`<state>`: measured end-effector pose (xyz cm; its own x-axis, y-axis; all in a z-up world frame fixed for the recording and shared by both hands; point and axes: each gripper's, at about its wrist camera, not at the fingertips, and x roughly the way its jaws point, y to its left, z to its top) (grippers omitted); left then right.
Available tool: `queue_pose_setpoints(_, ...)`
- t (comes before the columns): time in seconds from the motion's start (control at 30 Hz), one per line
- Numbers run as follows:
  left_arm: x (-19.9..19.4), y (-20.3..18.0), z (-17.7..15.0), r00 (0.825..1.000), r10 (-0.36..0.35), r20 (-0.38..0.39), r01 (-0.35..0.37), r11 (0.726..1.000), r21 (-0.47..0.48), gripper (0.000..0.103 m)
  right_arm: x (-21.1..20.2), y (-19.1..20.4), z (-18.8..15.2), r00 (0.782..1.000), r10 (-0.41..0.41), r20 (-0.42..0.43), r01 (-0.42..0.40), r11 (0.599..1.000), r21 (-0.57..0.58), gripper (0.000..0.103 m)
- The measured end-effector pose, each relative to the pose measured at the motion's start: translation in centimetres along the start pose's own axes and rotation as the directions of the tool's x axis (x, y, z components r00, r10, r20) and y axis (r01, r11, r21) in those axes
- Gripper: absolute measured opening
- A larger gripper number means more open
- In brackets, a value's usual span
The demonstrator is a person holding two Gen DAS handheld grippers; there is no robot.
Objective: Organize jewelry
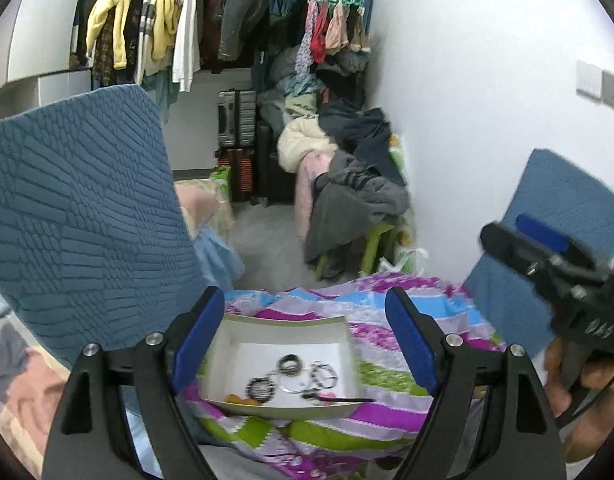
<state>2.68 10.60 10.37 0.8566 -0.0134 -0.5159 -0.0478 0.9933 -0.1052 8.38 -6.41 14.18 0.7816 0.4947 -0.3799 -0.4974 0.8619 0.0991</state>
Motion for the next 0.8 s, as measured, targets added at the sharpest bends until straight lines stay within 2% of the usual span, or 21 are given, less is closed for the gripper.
queue_pose_setpoints(0.13, -0.9, -0.5, -0.4, 0.999, 0.027, 0.017, -0.027, 1.000, 0.011, 0.085, -0.7, 0.2, -1.4, 1.000, -0.003, -0.018, 0.004, 1.000, 0.024, 0.103)
queue_pose_setpoints(0.23, -1.4, -0.6, -1.2, 0.999, 0.031, 0.006, -0.031, 1.000, 0.000, 0.087, -1.2, 0.5, -2.2, 0.999, -0.021, -0.030, 0.020, 1.000, -0.012, 0.103)
queue_pose_setpoints(0.43, -2.4, -0.7, -3.7, 0.999, 0.043, -0.019, -0.044, 0.999, -0.017, 0.102, -1.5, 0.2, -4.4, 0.997, -0.032, -0.072, 0.032, 0.999, 0.001, 0.103)
queue_pose_setpoints(0.8, -2.5, -0.1, -5.8, 0.996, 0.073, -0.057, -0.075, 0.996, -0.044, 0.102, -2.6, -0.8, -8.8, 0.987, -0.093, -0.134, 0.102, 0.993, 0.058, 0.103)
